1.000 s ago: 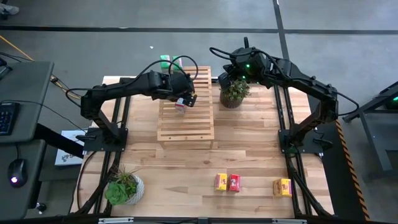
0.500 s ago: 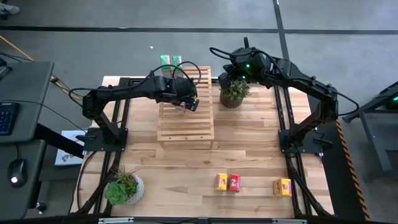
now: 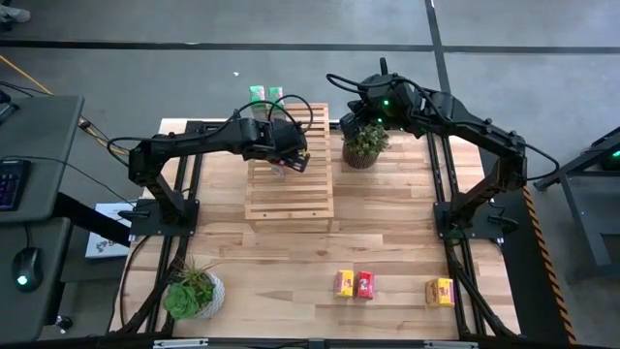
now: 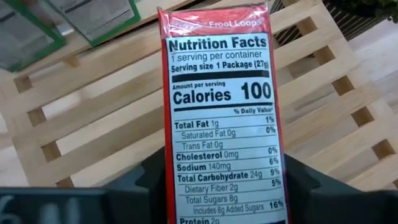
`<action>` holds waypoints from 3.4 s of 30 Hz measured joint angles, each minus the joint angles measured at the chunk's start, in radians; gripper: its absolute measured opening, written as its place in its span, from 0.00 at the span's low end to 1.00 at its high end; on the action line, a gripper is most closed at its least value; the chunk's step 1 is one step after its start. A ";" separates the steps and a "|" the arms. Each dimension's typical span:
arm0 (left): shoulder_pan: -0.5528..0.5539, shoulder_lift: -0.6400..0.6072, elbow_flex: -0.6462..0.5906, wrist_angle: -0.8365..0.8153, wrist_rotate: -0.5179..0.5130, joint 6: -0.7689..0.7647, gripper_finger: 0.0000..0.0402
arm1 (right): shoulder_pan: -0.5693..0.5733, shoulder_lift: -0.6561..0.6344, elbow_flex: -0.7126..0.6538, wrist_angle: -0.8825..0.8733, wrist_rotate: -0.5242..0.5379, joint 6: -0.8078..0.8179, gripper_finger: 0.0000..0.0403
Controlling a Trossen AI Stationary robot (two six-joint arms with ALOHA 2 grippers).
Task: Stack cereal on shelf
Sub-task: Put the right red cereal box on the shelf
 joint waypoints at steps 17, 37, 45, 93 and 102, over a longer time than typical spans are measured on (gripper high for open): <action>-0.287 -0.434 -0.156 0.027 -0.885 -0.023 0.40 | 0.000 0.002 -0.061 0.016 -0.002 0.024 0.00; -0.330 -0.502 -0.711 0.869 -0.870 0.340 0.40 | -0.001 0.001 -0.064 0.038 -0.005 0.069 0.00; -0.291 -0.503 -0.718 1.120 -0.893 0.607 0.40 | -0.001 0.001 -0.064 0.038 -0.006 0.069 0.00; -0.161 -0.235 -0.716 0.871 -1.010 0.133 0.42 | -0.001 0.000 -0.064 0.030 -0.011 0.099 0.00; -0.163 -0.256 -0.717 0.904 -0.944 0.235 0.42 | -0.001 0.000 -0.063 0.030 -0.010 0.100 0.00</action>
